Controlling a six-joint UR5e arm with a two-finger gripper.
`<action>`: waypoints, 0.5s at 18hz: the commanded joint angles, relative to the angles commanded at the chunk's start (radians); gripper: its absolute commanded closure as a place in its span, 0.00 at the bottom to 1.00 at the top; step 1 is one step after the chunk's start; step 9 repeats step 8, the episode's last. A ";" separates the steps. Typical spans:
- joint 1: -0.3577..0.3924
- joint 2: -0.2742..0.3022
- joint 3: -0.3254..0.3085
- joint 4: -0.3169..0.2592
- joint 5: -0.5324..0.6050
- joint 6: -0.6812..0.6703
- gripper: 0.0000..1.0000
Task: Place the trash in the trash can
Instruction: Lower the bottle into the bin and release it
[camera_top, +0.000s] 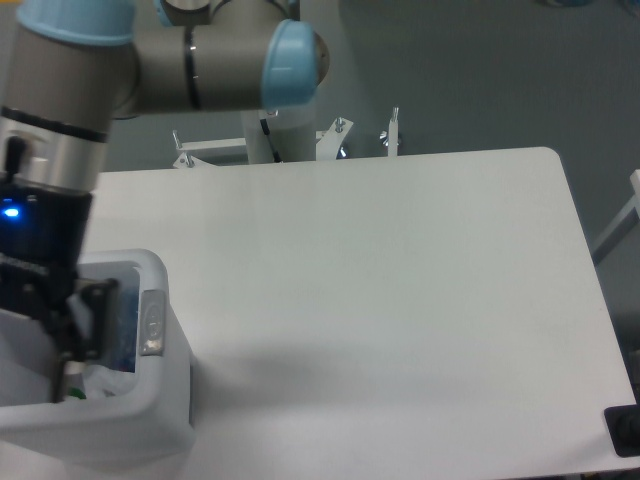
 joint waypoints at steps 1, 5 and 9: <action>0.019 0.008 -0.020 0.000 0.021 0.053 0.00; 0.063 0.057 -0.094 -0.050 0.192 0.291 0.00; 0.094 0.078 -0.127 -0.118 0.210 0.391 0.00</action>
